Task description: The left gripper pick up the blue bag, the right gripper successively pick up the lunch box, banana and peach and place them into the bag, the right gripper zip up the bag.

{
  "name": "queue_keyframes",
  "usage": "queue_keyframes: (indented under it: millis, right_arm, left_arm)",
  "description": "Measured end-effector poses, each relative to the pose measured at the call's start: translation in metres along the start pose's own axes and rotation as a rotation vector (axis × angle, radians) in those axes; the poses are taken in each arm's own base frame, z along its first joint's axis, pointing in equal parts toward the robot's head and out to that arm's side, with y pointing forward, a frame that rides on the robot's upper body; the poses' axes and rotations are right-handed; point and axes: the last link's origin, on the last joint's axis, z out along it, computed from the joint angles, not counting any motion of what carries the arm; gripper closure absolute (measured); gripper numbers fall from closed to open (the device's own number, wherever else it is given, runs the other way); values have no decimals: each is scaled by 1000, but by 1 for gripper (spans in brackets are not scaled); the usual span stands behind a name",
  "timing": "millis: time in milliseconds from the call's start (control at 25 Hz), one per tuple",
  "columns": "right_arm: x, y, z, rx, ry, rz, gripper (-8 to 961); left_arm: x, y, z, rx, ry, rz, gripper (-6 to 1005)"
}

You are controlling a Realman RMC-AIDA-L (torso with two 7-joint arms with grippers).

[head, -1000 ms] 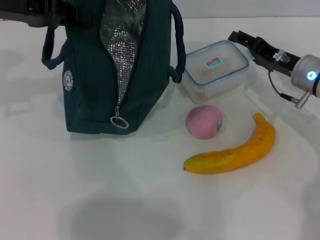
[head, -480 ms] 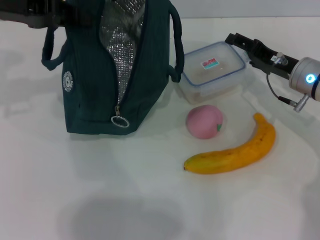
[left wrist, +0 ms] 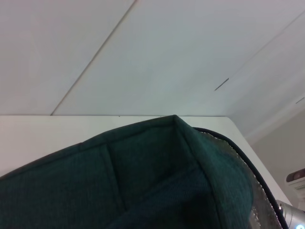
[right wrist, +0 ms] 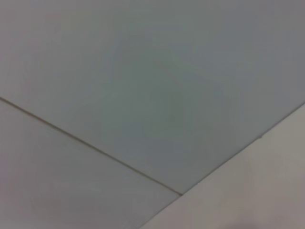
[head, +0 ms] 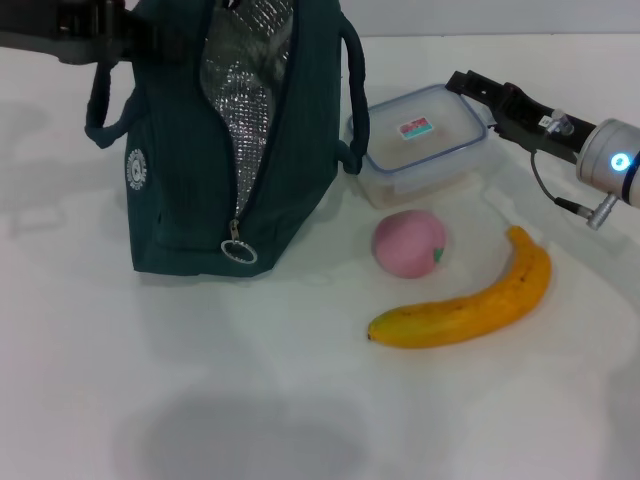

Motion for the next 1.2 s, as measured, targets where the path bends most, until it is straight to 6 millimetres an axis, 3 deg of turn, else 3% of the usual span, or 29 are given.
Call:
queue_keyframes:
  millis: [400,840,1040,1200]
  right_arm:
    - [6,-4,-3,4,36,-41,167]
    - [5,-5,-5,7,27,-46,602]
    - [5,-5,-5,7,26,-47,713]
    - [5,-8,-7,13,19,-38,731]
  left_arm:
    - [-3,-1,0,-1,-4,-4,963]
    - [-3,-2,-1,2,-5,3,963]
    - [-3,-1,-1,1,-5,6,963]
    - [-3,-1,-1,1,-4,7,963]
